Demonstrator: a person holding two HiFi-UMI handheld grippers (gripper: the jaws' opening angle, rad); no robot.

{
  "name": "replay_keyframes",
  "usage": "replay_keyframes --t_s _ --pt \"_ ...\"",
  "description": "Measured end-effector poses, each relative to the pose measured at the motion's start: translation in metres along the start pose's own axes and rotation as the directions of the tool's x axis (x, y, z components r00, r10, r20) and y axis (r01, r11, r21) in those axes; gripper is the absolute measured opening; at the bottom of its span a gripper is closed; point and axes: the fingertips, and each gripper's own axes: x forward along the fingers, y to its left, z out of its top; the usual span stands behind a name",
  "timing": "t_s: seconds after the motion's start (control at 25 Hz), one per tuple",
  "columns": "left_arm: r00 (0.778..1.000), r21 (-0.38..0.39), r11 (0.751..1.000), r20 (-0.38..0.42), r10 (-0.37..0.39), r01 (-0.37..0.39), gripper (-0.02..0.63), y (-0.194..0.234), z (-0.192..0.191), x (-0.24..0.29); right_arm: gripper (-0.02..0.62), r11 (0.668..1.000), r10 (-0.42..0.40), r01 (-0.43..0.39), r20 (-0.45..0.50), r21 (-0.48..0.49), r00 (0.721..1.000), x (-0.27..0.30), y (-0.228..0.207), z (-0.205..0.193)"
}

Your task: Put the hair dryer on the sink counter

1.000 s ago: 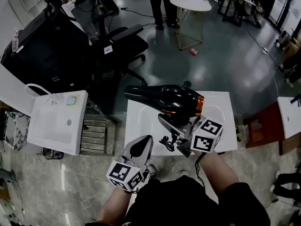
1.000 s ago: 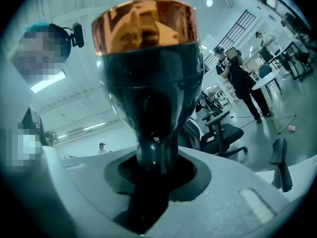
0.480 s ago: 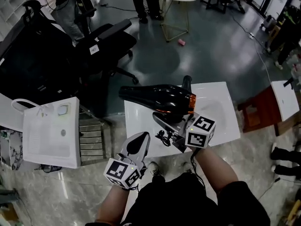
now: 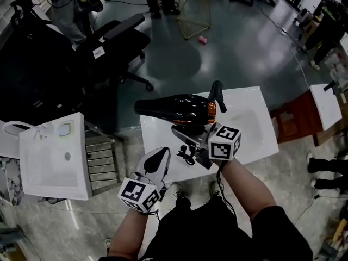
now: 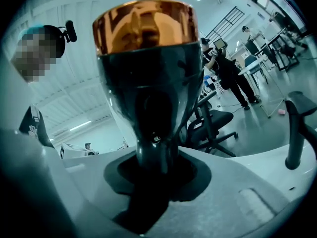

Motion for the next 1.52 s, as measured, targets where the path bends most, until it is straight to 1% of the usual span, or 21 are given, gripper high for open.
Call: replay_keyframes --t_s 0.28,0.44,0.72,0.88,1.12,1.28,1.52 --pt "1.0 -0.013 1.0 -0.015 -0.02 0.019 0.003 0.008 -0.011 0.013 0.109 0.998 -0.007 0.009 -0.027 0.062 1.0 0.009 -0.027 -0.019" --pt "0.999 -0.019 1.0 -0.031 -0.025 0.024 0.003 0.01 -0.019 0.02 0.109 0.993 0.001 0.005 -0.049 0.118 0.999 0.016 -0.043 -0.033" --pt "0.998 -0.051 0.999 -0.06 -0.021 0.018 0.003 0.012 -0.032 0.024 0.109 0.979 -0.017 0.041 -0.116 0.201 0.993 0.029 -0.075 -0.066" --pt "0.998 -0.067 0.998 -0.06 -0.025 0.02 0.003 0.014 -0.041 0.028 0.109 0.966 -0.011 0.047 -0.141 0.253 0.99 0.035 -0.089 -0.08" --pt "0.998 -0.085 0.996 -0.067 -0.023 0.017 0.003 0.015 -0.051 0.03 0.109 0.938 -0.002 0.061 -0.17 0.342 0.986 0.04 -0.107 -0.101" --pt "0.997 -0.095 0.995 -0.071 -0.016 0.009 0.003 0.017 -0.057 0.031 0.109 0.927 0.0 0.07 -0.185 0.369 0.983 0.042 -0.116 -0.111" --pt "0.997 -0.111 0.994 -0.081 0.001 -0.01 0.003 0.021 -0.065 0.03 0.109 0.911 0.024 0.066 -0.21 0.408 0.977 0.048 -0.128 -0.123"
